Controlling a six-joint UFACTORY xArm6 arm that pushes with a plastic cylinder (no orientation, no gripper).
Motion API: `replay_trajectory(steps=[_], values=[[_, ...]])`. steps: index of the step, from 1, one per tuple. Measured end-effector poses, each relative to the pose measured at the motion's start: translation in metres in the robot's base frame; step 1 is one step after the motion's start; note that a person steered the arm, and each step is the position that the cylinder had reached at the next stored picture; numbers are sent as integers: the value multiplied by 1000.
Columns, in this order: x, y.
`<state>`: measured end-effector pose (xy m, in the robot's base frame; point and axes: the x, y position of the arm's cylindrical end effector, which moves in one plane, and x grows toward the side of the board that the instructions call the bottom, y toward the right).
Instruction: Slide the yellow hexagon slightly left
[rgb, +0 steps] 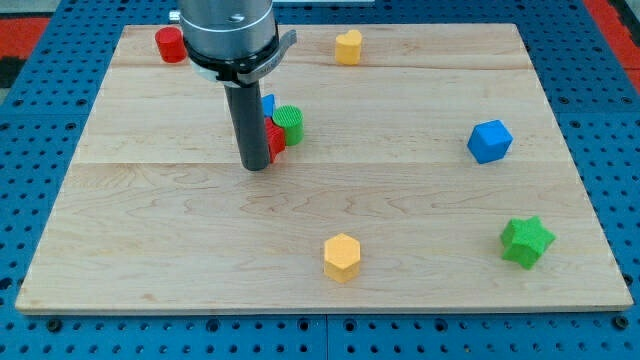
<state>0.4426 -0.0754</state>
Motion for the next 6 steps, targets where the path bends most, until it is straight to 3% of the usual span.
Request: replay_trajectory(steps=[1,2,3,5,6], values=[[21,24],[47,100],[88,123],[129,133],[129,100]])
